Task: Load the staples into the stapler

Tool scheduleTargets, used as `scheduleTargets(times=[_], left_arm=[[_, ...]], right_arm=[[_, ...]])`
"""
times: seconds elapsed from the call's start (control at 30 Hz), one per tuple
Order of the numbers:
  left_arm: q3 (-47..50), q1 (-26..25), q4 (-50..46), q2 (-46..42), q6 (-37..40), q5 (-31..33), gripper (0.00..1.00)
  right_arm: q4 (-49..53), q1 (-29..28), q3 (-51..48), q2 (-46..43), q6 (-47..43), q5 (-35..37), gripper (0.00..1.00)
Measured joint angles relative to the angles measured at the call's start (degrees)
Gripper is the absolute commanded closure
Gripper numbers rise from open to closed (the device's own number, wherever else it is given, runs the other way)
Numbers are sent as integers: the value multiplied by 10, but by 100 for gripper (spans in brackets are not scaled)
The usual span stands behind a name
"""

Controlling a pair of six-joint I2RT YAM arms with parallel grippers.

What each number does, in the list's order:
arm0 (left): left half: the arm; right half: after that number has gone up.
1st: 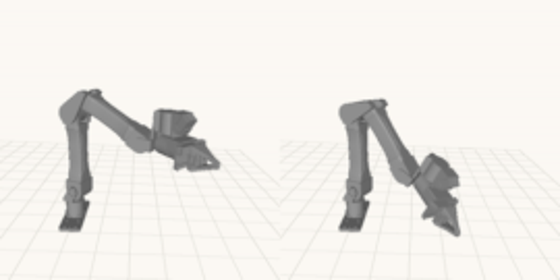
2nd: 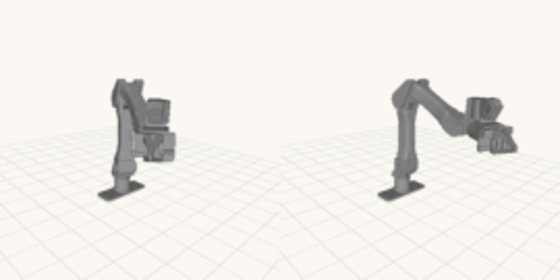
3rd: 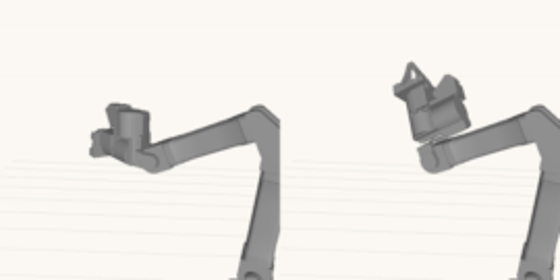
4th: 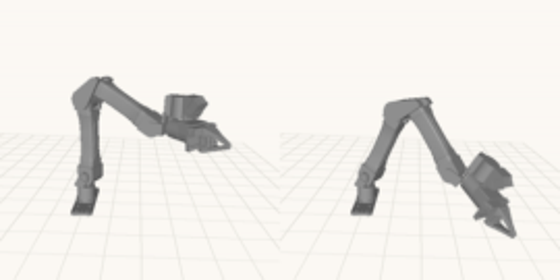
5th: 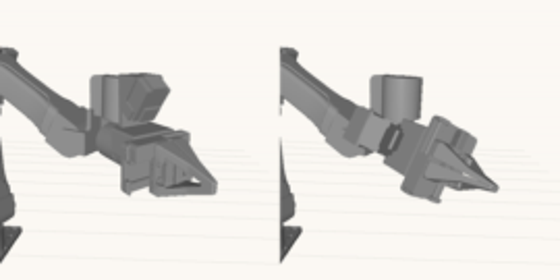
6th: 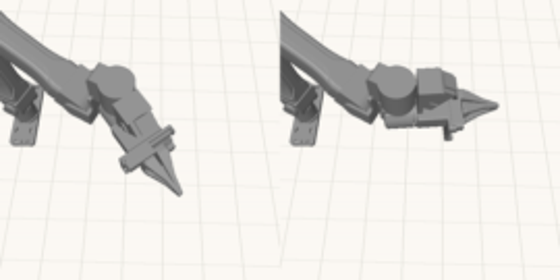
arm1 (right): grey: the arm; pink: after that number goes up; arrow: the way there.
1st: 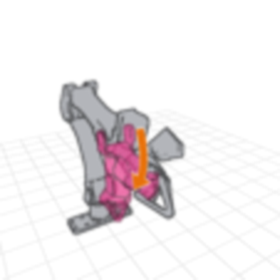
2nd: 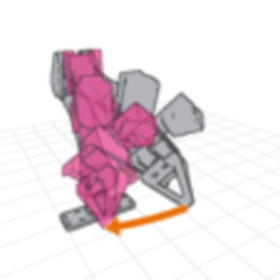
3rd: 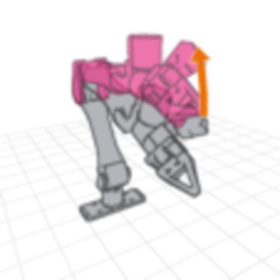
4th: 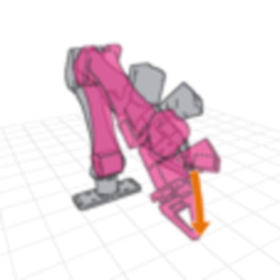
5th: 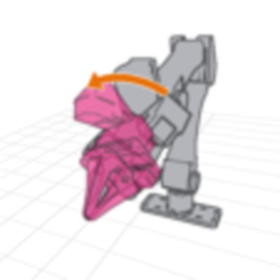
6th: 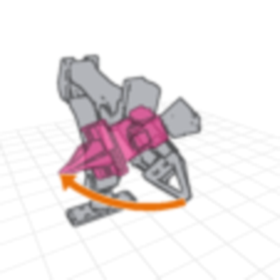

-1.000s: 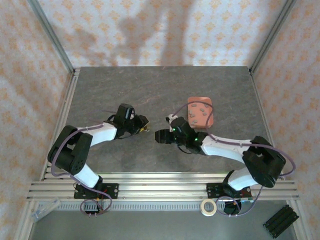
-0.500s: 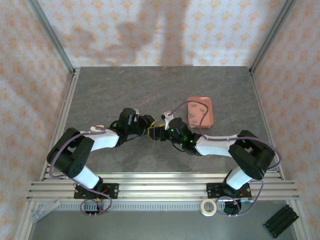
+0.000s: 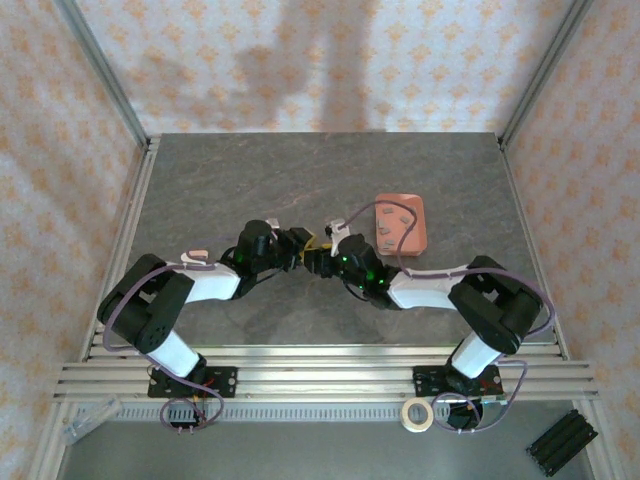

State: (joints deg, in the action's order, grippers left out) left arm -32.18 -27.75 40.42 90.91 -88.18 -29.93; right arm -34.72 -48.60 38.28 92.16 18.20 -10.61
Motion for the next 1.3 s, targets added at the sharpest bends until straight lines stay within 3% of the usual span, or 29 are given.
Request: scheduleTargets(times=[0.1,0.27,0.37,0.47,0.6,0.87,1.07,1.3], left_arm=[[0,-3,13,0,-8,10,69],[0,-4,22,0,-13,15,63],[0,-7,23,0,-13,14,59],[0,-10,31,2,-14,9,46],[0,-18,53,3,-16,-1,37],[17,-19,46,1,18,3,35],[35,-19,-47,-40,73,21,34],[-19,-19,-273,-111,193,60,32]], right_arm=[[-9,7,0,2,-3,1,79],[-31,16,-9,2,-20,-5,89],[-50,20,-19,2,-31,-13,92],[-63,24,-24,2,-38,-17,94],[-74,27,-30,2,-46,-25,95],[-49,31,-35,1,-55,-28,96],[-5,30,-51,-1,-63,-9,96],[35,24,-83,-4,-69,21,94]])
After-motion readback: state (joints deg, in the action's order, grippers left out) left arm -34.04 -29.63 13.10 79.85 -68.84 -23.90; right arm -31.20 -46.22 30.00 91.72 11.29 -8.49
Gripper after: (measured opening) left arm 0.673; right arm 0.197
